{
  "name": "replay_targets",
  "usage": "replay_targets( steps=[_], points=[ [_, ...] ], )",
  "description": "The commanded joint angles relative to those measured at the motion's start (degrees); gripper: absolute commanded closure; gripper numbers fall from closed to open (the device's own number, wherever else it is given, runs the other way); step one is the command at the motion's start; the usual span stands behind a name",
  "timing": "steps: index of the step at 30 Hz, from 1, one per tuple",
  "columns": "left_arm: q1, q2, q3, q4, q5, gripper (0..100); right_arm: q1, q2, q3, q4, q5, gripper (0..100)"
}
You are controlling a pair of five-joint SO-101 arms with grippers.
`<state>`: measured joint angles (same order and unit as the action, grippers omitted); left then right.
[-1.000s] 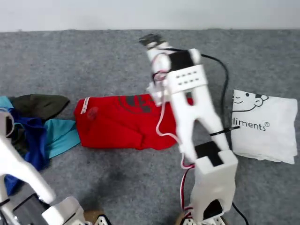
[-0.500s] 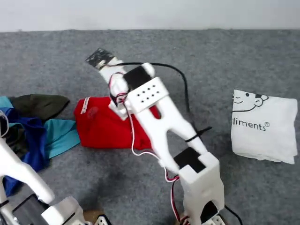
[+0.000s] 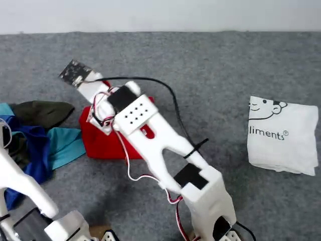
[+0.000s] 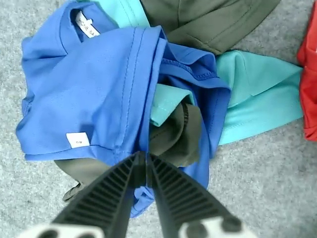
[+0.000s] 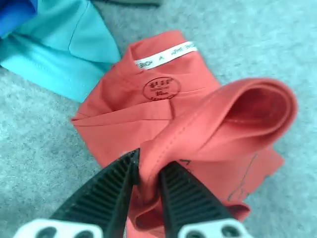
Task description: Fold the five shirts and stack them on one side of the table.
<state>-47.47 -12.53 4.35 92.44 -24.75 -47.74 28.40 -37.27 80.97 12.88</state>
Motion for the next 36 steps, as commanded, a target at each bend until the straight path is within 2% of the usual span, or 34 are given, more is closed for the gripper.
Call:
replay_targets(
  steps=[1, 3, 7, 9, 12, 17, 21, 27, 31, 36],
  points=[
    [-0.18, -2.46, 0.4, -1.41, -0.35, 98, -1.45, 0.75, -0.7, -2.07, -0.26, 98.4],
    [-0.18, -2.46, 0.66, -1.41, -0.35, 98, -1.98, 2.15, -0.7, -3.38, -0.26, 94.3],
    [-0.18, -2.37, 0.92, -1.41, -0.35, 98, -3.38, 3.47, -0.7, -6.29, -0.62, 76.7],
    [-0.18, -2.37, 0.92, -1.41, -0.35, 98, -4.0, 3.38, -0.79, -6.73, -0.62, 72.3],
    [-0.18, -2.46, 0.92, -1.41, -0.35, 98, -4.18, 2.07, -0.79, -5.93, -0.26, 74.9],
    [-0.26, -2.46, 0.92, -1.41, -0.35, 98, 1.98, 0.04, -0.79, -1.54, 0.26, 85.3],
    [-0.26, -2.46, 0.92, -1.41, -0.35, 98, 9.27, 1.71, -0.7, 0.66, 7.74, 99.7],
    [-0.44, -2.55, 0.92, -1.05, -0.35, 98, 16.4, 9.63, -0.7, -2.77, 13.27, 99.0],
    [-0.53, -2.55, 0.92, -0.97, 1.85, 98, 14.73, 14.55, -0.7, -5.76, 13.89, 98.9],
    [-0.53, -2.55, 0.84, -0.97, 3.25, 98, 5.58, 15.87, -0.7, -3.91, 13.63, 98.9]
  ],
)
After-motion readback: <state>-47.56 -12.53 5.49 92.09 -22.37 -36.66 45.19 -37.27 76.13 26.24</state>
